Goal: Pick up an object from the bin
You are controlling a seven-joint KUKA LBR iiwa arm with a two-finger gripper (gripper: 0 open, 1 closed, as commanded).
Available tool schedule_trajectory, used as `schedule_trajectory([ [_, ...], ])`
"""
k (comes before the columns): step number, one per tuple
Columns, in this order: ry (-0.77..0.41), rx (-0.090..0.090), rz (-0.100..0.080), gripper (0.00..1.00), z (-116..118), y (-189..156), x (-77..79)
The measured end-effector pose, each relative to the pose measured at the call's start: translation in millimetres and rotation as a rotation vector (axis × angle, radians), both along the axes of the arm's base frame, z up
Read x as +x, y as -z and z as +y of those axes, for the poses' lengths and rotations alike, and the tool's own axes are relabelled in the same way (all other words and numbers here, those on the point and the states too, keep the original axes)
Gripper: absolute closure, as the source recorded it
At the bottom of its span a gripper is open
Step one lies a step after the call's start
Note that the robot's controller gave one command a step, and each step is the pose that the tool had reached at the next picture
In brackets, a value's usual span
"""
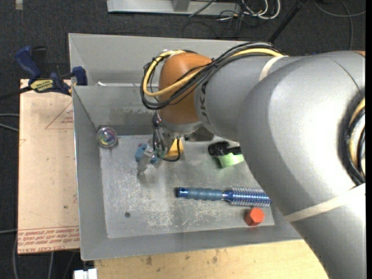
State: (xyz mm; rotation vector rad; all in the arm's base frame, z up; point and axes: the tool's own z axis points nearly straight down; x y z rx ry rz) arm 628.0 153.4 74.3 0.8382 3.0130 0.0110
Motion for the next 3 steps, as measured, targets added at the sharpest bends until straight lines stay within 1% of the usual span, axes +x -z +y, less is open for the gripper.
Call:
schedule_trajectory([
  [1,-0.002,0.001,-0.005,0.00,1,-2,1.8],
  [2,-0.001,0.001,-0.005,1.00,0,-1,1.4],
  [3,-0.003,-0.001,0.013,1.00,1,-12,2.2],
])
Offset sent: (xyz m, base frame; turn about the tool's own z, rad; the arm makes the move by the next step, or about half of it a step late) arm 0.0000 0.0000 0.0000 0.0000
